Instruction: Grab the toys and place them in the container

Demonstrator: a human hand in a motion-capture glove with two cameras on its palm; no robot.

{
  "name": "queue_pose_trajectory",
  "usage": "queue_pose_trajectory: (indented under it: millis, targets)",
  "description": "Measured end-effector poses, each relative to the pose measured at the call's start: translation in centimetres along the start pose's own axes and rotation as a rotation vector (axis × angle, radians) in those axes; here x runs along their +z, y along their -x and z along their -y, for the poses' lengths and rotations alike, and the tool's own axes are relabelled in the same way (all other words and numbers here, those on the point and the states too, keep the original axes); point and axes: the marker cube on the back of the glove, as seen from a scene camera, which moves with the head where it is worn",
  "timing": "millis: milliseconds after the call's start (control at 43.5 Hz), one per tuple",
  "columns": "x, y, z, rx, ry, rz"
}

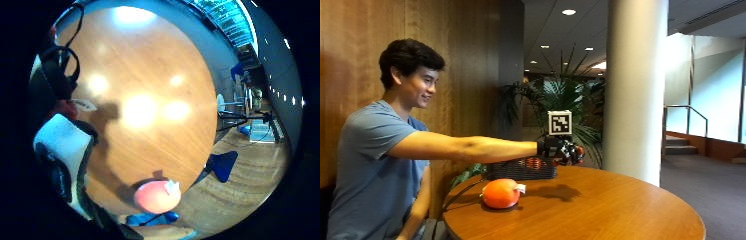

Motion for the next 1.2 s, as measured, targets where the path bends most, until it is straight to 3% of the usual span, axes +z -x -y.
queue_pose_trajectory:
  millis: [69, 184, 299, 414, 690, 828, 943, 1058, 1196]
  targets:
    - [-1.7, 0.0, -0.7, -0.021, -0.015, 0.008]
    - [-4.8, -0.3, -1.6, 0.087, -0.047, -0.037]
    - [-8.0, 0.1, -3.8, -0.096, -0.071, 0.026]
    - [-10.6, 2.3, -5.0, -0.011, -0.083, 0.017]
    - [-16.2, 11.7, -10.8, -0.300, -0.168, 0.138]
    - [-17.2, 16.2, -13.3, -0.336, -0.186, 0.131]
    - [-17.7, 19.1, -14.6, -0.218, -0.172, 0.158]
    - [-17.8, 17.4, -16.7, -0.401, -0.189, 0.299]
    - [-17.1, 16.9, -17.5, -0.340, -0.167, 0.332]
